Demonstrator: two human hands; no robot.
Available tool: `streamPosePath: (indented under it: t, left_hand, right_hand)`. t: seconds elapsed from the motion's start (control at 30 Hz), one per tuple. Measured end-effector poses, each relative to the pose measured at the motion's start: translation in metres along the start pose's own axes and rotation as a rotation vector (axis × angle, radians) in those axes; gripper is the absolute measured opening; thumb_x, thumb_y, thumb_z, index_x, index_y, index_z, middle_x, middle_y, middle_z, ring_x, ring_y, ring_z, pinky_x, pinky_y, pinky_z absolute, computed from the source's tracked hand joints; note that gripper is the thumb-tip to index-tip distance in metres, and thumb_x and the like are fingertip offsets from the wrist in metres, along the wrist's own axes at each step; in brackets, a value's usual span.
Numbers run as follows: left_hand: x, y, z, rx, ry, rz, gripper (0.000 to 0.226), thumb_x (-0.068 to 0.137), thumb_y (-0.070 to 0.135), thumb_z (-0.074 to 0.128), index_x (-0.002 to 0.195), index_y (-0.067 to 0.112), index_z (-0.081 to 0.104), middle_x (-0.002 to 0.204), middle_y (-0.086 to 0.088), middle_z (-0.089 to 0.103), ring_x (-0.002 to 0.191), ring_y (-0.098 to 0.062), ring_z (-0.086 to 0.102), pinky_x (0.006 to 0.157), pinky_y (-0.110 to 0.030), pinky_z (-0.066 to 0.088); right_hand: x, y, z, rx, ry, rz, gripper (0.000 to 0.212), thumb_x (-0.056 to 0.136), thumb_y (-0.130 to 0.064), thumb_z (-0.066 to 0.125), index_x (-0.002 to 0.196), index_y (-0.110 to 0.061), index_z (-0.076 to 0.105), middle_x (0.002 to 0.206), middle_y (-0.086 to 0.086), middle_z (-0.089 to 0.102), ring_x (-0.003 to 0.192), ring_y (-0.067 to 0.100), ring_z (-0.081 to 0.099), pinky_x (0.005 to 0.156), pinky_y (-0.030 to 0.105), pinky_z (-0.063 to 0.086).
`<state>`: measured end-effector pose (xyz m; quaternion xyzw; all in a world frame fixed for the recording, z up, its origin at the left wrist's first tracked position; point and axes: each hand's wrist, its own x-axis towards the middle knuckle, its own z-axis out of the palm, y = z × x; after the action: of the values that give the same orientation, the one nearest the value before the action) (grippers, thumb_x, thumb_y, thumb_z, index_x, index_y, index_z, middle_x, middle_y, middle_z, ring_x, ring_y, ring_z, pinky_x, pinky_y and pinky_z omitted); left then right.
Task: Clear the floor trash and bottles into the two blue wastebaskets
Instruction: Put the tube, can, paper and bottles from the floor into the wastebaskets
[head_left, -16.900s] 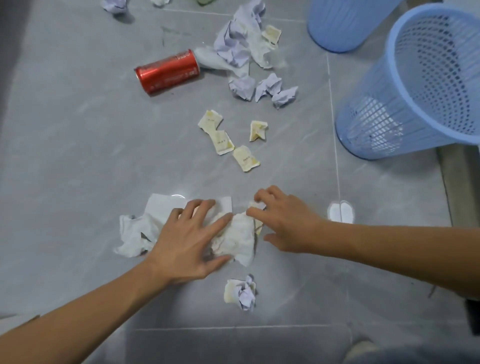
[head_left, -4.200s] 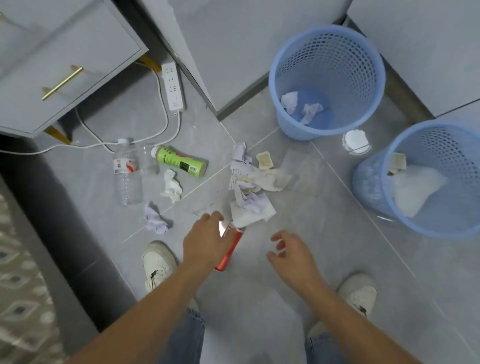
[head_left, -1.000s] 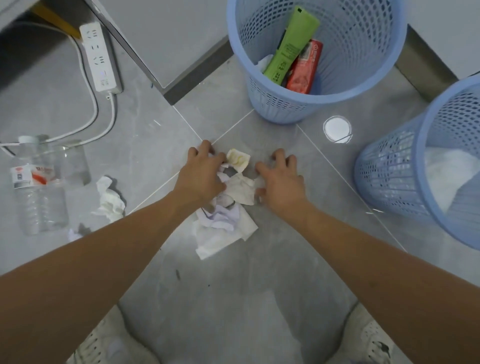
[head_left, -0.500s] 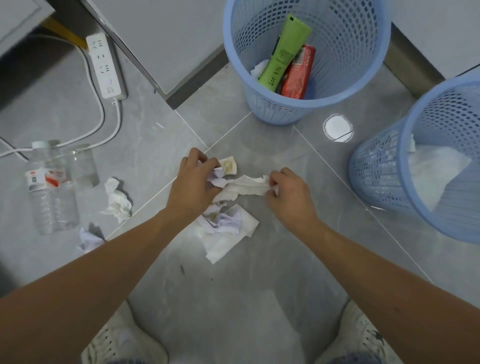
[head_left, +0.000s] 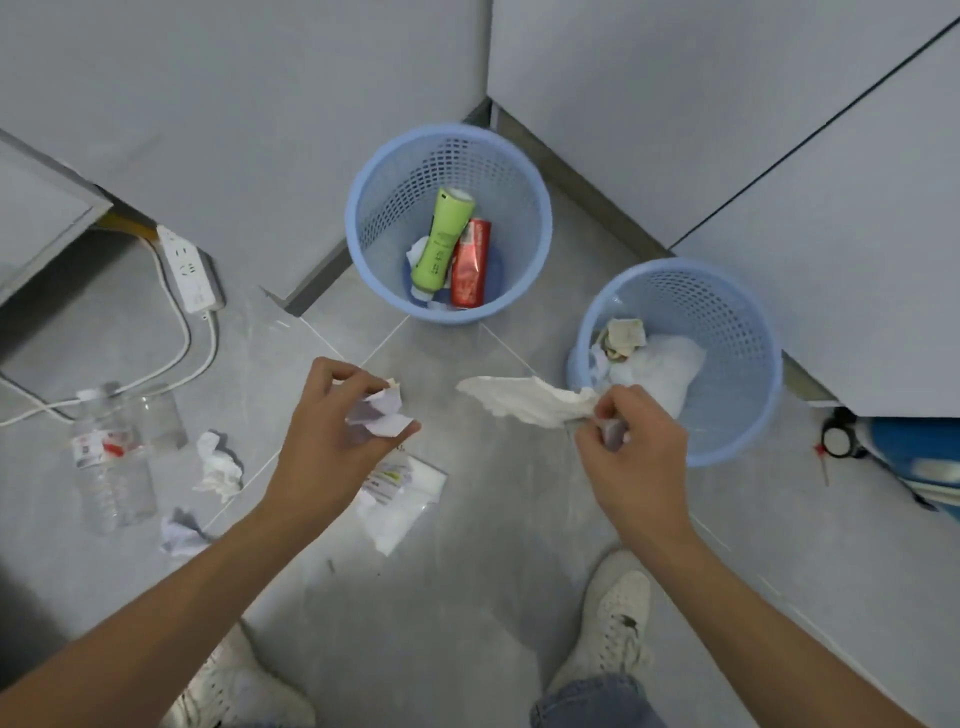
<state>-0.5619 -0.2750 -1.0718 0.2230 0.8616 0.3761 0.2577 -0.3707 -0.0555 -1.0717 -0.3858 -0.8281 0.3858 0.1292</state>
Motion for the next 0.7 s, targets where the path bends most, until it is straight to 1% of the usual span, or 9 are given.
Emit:
streamPosePath:
  t: [0.07,0.17,0.27,0.3,0.37,0.43,0.5,0.6,0.7]
  left_hand:
    - [-0.001,0.047,0.004,-0.032,-0.001,0.06,0.03,0.074,0.04,0.082,0.098,0.032,0.065,0.11,0.004,0.048,0.098,0.005,0.055,0.077,-0.004,0.045]
    - [0.003,0.118,0.032,-0.135,-0.064,0.151,0.028,0.078,0.024,0.087,0.097,0.021,0.067,0.107,0.003,0.047,0.099,0.001,0.055,0.078,-0.004,0.047]
    - [0.02,0.168,0.084,-0.145,-0.132,0.243,0.029,0.081,0.022,0.087,0.102,0.014,0.068,0.11,-0.001,0.045,0.1,-0.006,0.053,0.082,-0.016,0.052]
    - [0.027,0.178,0.105,-0.122,-0.137,0.262,0.03,0.081,0.024,0.087,0.103,0.015,0.068,0.111,-0.001,0.045,0.101,-0.01,0.054,0.083,-0.024,0.054]
    - [0.039,0.196,0.148,-0.034,-0.129,0.266,0.031,0.082,0.03,0.085,0.105,0.018,0.068,0.113,0.001,0.046,0.104,-0.015,0.054,0.084,-0.034,0.055]
    - [0.051,0.21,0.187,0.105,-0.112,0.248,0.03,0.084,0.036,0.08,0.105,0.019,0.066,0.115,0.0,0.045,0.108,-0.02,0.051,0.078,-0.039,0.055]
    - [0.066,0.213,0.219,0.204,-0.102,0.208,0.031,0.086,0.038,0.078,0.106,0.019,0.064,0.118,-0.004,0.045,0.112,-0.025,0.048,0.077,-0.041,0.056]
    - [0.087,0.208,0.245,0.318,-0.148,0.081,0.05,0.084,0.05,0.077,0.124,0.025,0.061,0.132,-0.007,0.043,0.124,-0.029,0.043,0.089,-0.041,0.054]
    - [0.081,0.201,0.245,0.423,-0.23,0.054,0.073,0.085,0.049,0.077,0.148,0.031,0.045,0.153,-0.01,0.03,0.139,-0.031,0.032,0.086,-0.041,0.053]
  right_hand:
    - [0.008,0.003,-0.047,-0.034,0.086,0.053,0.026,0.078,0.001,0.07,0.072,-0.013,0.048,0.069,-0.004,0.046,0.061,0.018,0.043,0.058,0.022,0.033]
    - [0.023,0.024,-0.105,-0.119,0.169,0.12,0.025,0.077,0.004,0.068,0.071,-0.01,0.049,0.07,0.002,0.046,0.06,0.015,0.041,0.057,0.015,0.033]
    - [0.044,0.055,-0.138,-0.246,0.156,0.156,0.027,0.075,0.007,0.067,0.07,-0.009,0.045,0.07,0.006,0.048,0.06,0.013,0.041,0.055,0.013,0.032]
    - [0.052,0.065,-0.144,-0.285,0.138,0.172,0.025,0.075,0.006,0.065,0.07,-0.008,0.046,0.072,0.007,0.05,0.061,0.017,0.045,0.054,0.015,0.031]
    - [0.068,0.084,-0.148,-0.366,0.073,0.178,0.018,0.075,0.005,0.063,0.072,-0.006,0.049,0.074,0.01,0.052,0.064,0.027,0.051,0.053,0.031,0.038]
    - [0.085,0.1,-0.144,-0.404,-0.002,0.172,0.014,0.074,0.005,0.064,0.074,-0.003,0.052,0.076,0.013,0.054,0.068,0.034,0.054,0.058,0.038,0.044]
    - [0.101,0.114,-0.136,-0.389,-0.055,0.167,0.012,0.075,0.002,0.068,0.077,-0.002,0.057,0.079,0.013,0.054,0.074,0.037,0.058,0.062,0.038,0.045]
    - [0.119,0.123,-0.126,-0.312,-0.2,0.242,0.023,0.082,-0.017,0.078,0.101,-0.01,0.068,0.097,0.011,0.06,0.091,0.033,0.063,0.075,0.03,0.041]
    - [0.115,0.125,-0.124,-0.215,-0.331,0.28,0.045,0.089,-0.022,0.074,0.132,-0.016,0.062,0.125,0.012,0.064,0.11,0.031,0.064,0.092,0.032,0.047]
